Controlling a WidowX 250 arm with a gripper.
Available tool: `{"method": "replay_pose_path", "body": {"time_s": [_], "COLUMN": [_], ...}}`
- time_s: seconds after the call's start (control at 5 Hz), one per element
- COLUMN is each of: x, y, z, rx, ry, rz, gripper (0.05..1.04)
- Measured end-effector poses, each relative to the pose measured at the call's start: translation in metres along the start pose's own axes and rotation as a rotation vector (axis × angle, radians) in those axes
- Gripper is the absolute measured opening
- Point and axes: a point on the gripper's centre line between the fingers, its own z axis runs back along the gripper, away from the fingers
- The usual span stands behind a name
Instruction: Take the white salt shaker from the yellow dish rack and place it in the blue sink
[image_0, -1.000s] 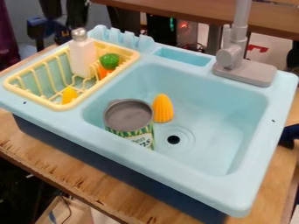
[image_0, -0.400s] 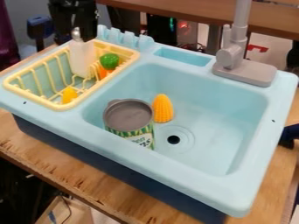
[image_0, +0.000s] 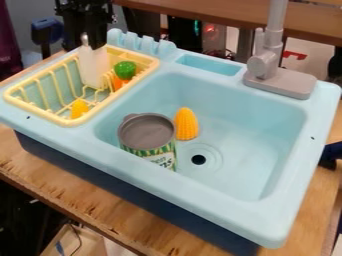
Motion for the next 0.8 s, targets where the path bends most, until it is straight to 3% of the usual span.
{"method": "replay_pose_path", "body": {"time_s": [0.2,0.4,0.6,0.8], "x": [0.003,0.012,0.004,-0.013], "y": [-0.001,-0.005,-0.041,-0.084], "z": [0.014,0.048,0.101,0.12], "rx": [-0.008,0.021,0.014,0.007], "ry": [-0.023,-0.107,-0.213,-0.238], "rz": [0.02,0.036,-0.033,-0.119], "gripper": [0.506,0.506,0.506,0.506]}}
